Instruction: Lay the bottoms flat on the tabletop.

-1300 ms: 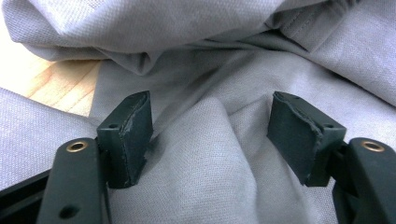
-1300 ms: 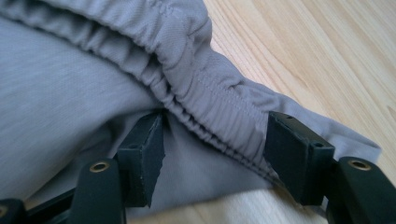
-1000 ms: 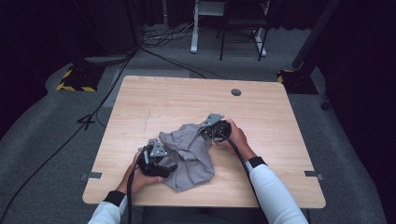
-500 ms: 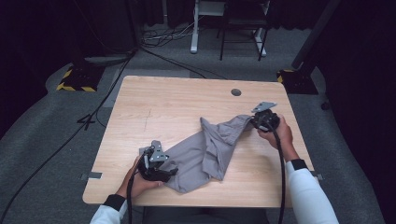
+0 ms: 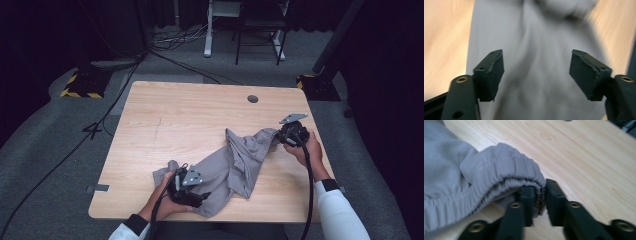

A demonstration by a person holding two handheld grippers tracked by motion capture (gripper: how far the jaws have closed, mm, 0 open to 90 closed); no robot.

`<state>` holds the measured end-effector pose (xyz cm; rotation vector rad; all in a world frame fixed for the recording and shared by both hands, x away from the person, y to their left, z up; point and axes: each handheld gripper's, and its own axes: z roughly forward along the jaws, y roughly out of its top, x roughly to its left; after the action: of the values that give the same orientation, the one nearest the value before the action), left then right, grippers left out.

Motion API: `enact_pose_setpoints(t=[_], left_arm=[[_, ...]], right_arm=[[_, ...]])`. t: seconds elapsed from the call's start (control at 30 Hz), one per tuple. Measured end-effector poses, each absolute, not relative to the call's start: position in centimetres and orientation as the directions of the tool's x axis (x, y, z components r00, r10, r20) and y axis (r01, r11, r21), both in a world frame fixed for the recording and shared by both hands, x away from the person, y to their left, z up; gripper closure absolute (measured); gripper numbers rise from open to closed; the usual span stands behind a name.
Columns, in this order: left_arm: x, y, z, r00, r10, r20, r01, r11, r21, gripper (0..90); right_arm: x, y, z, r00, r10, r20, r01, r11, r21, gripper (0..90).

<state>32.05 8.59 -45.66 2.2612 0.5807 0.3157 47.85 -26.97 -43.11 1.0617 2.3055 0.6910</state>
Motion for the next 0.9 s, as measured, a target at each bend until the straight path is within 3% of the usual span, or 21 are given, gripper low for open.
enact_pose_setpoints(t=[0.13,0.33,0.53,0.63,0.7,0.73,0.8,0.9], left_arm=[[34.5,4.5,-43.3,0.879,0.468,0.093,0.227,-0.580,0.783,25.9],[40.2,-1.7,-43.5,0.880,0.461,0.112,0.239,-0.636,0.733,21.1],[43.9,-4.7,-44.9,0.870,0.482,0.103,0.288,-0.666,0.688,23.1],[44.9,-5.1,-45.7,0.869,0.485,0.100,0.316,-0.699,0.642,32.9],[45.3,-5.0,-46.0,0.880,0.460,0.117,0.298,-0.728,0.617,51.9],[45.5,-4.8,-46.0,0.884,0.452,0.120,0.292,-0.734,0.613,56.6],[45.8,-3.6,-45.8,0.884,0.457,0.098,0.294,-0.707,0.643,75.9],[46.0,-1.7,-45.2,0.886,0.459,0.062,0.291,-0.656,0.697,84.6]], right_arm=[[47.8,-26.6,-43.3,-0.551,0.791,-0.265,0.519,0.574,0.634,52.7],[48.0,-27.6,-44.7,-0.589,0.786,-0.189,0.505,0.541,0.673,47.3],[47.8,-27.8,-45.5,-0.619,0.768,-0.162,0.496,0.543,0.677,45.6],[47.5,-28.1,-45.4,-0.631,0.763,-0.140,0.488,0.530,0.693,44.0],[47.5,-28.4,-45.5,-0.643,0.753,-0.139,0.483,0.540,0.689,41.6],[47.4,-28.6,-45.6,-0.646,0.750,-0.142,0.485,0.547,0.682,40.1],[47.4,-29.3,-45.9,-0.654,0.748,-0.115,0.492,0.536,0.686,38.1],[47.7,-29.8,-46.4,-0.652,0.752,-0.097,0.506,0.526,0.683,35.3]])
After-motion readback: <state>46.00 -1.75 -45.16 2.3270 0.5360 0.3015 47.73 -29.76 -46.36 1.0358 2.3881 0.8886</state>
